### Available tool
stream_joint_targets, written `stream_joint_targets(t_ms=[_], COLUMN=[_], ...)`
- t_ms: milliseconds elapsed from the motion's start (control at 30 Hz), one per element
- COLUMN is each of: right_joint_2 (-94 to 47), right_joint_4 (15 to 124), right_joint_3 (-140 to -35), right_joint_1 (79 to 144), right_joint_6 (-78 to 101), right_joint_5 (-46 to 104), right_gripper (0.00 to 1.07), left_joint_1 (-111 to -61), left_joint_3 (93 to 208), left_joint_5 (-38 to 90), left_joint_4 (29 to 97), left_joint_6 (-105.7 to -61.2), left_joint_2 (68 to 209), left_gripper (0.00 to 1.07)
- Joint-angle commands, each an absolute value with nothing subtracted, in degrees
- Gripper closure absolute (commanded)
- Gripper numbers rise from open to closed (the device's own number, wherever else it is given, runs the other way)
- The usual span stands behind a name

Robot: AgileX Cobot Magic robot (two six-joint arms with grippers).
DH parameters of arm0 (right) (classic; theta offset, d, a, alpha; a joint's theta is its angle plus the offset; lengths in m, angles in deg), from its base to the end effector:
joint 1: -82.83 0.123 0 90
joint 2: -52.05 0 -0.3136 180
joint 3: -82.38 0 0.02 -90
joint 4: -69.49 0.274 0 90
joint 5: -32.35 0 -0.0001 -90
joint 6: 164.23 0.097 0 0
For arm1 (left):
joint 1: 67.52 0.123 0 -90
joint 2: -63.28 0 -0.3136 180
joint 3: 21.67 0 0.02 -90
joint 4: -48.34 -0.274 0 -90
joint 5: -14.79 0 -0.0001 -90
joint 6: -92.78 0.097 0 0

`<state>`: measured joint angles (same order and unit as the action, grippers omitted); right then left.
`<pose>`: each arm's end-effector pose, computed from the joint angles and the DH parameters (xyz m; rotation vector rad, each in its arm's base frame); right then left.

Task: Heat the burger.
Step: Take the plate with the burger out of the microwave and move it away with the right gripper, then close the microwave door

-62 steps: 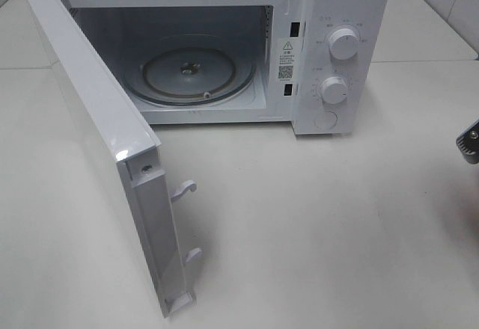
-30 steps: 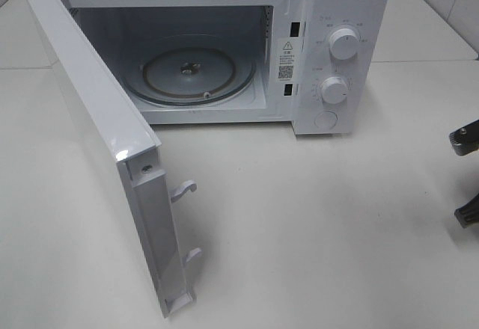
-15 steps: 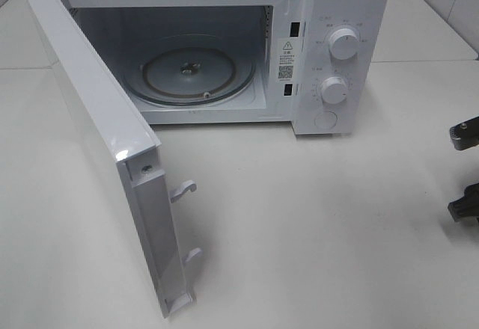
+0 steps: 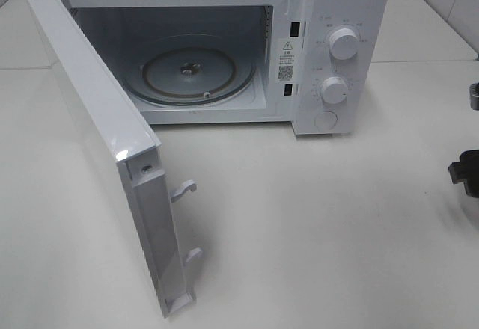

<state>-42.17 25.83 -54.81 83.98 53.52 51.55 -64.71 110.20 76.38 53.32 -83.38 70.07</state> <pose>0.2703 -0.0167 0.1661 -0.0468 2.6283 -0.3205 -0.0117 -0.0080 0.2908 0.0243 2.0304 -0.0306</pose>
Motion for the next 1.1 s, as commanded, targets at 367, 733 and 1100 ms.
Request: stream_joint_targets(t_ms=[367,733,1100], right_joint_2=[-31.1,-20.1,0.0], right_joint_4=[58.5,65.0,65.2], right_joint_3=[-56.1,-56.1,-53.6], right_joint_1=[83.9,83.9,84.0], right_joint_6=[23.2,17.3,16.6], right_joint_5=[61.3,65.9,71.3], right_gripper=[0.26,0.26,0.26], left_joint_1=[-64.5,-64.5,-64.5], left_joint_3=[110.1,110.1,110.1], left_joint_5=[76.3,76.3,76.3], left_joint_4=[53.6,53.6,53.6], left_joint_6=[-83.7,-83.7,-83.7], left_joint_2=[69.8,69.8,69.8], left_gripper=[0.06,0.06,0.06])
